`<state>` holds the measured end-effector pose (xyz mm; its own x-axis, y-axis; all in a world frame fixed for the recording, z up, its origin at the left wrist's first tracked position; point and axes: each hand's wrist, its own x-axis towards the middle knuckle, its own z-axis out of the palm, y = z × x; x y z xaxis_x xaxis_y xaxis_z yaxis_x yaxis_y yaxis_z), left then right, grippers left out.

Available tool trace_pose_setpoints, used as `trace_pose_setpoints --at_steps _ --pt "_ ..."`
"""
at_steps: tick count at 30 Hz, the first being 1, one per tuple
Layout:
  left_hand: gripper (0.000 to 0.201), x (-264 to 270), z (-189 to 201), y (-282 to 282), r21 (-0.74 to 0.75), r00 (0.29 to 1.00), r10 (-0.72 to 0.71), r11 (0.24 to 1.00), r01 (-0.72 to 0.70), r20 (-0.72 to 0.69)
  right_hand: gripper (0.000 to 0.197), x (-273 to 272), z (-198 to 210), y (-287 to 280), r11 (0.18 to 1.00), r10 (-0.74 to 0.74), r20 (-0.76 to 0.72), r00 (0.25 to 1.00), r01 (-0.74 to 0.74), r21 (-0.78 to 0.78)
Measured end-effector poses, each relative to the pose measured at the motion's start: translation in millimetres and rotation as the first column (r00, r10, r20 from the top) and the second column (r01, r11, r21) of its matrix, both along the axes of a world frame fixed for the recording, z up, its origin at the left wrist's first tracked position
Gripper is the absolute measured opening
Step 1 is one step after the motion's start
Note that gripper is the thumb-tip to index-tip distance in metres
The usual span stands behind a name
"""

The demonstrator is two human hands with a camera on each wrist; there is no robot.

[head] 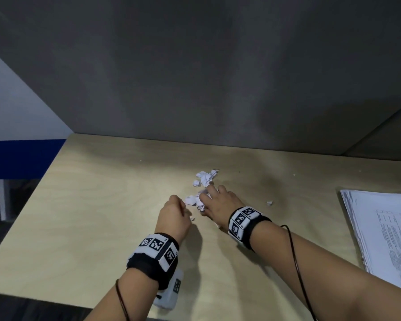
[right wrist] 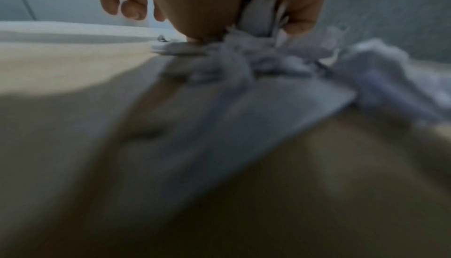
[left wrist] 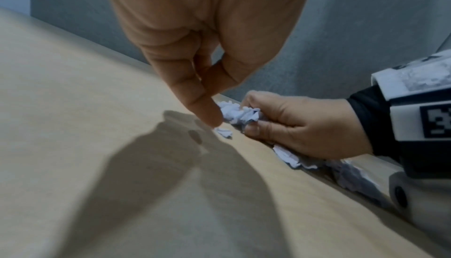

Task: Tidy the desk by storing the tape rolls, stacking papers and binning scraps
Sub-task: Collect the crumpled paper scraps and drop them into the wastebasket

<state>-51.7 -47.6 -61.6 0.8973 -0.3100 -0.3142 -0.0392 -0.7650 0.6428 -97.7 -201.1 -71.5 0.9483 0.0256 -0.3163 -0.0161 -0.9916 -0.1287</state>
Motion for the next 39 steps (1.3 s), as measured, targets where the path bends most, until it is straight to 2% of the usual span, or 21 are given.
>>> trace_pose_setpoints --at_steps 3,6,9,10,14,17,20,23,27,31,35,37,39 --pt "0.009 4 -2 9 0.028 1.0 0.019 0.999 -0.02 0.025 0.039 7 -1 -2 1.0 -0.012 -0.082 0.997 0.01 -0.023" --pt "0.014 7 4 11 0.055 0.999 -0.016 0.998 0.014 0.045 0.043 11 7 -7 1.0 -0.018 -0.166 0.986 0.016 -0.01" --pt "0.026 9 11 6 0.131 0.982 -0.148 0.983 0.132 0.121 0.021 9 22 -12 0.999 -0.046 -0.129 0.991 0.045 -0.007" --pt "0.03 10 13 2 0.156 0.967 -0.204 0.971 0.18 0.154 0.021 4 27 -15 0.998 -0.063 -0.1 0.993 0.062 -0.012" --pt "0.048 21 11 -26 0.239 0.859 -0.451 0.886 0.398 0.241 0.026 -37 42 -34 0.989 -0.144 -0.07 0.987 0.145 0.0" --pt "0.066 33 9 -49 0.346 0.762 -0.609 0.779 0.522 0.22 0.024 -75 47 -52 0.963 -0.266 -0.051 0.963 0.267 0.024" --pt "0.075 41 2 -69 0.406 0.694 -0.698 0.694 0.595 0.175 0.027 -106 47 -65 0.915 -0.401 -0.065 0.914 0.403 0.02" --pt "0.074 43 -11 -75 0.447 0.689 -0.71 0.668 0.595 0.144 0.028 -129 49 -71 0.871 -0.489 -0.072 0.869 0.491 0.011" --pt "0.08 15 -21 -77 0.381 0.716 -0.692 0.689 0.616 0.095 0.025 -155 56 -80 0.788 -0.611 -0.022 0.792 0.61 0.084" --pt "0.094 -33 -16 -83 0.321 0.668 -0.741 0.651 0.688 0.074 0.025 -174 63 -85 0.703 -0.705 0.014 0.709 0.695 0.151" --pt "0.108 -70 -11 -105 0.297 0.636 -0.768 0.626 0.721 0.078 0.027 -191 67 -85 0.67 -0.737 0.042 0.674 0.722 0.171" --pt "0.105 -79 -13 -116 0.342 0.588 -0.802 0.583 0.737 0.1 0.03 -197 66 -85 0.654 -0.752 0.056 0.657 0.731 0.194" --pt "0.088 -82 -14 -125 0.385 0.547 -0.829 0.546 0.744 0.118 0.029 -204 66 -86 0.632 -0.77 0.052 0.636 0.747 0.208"
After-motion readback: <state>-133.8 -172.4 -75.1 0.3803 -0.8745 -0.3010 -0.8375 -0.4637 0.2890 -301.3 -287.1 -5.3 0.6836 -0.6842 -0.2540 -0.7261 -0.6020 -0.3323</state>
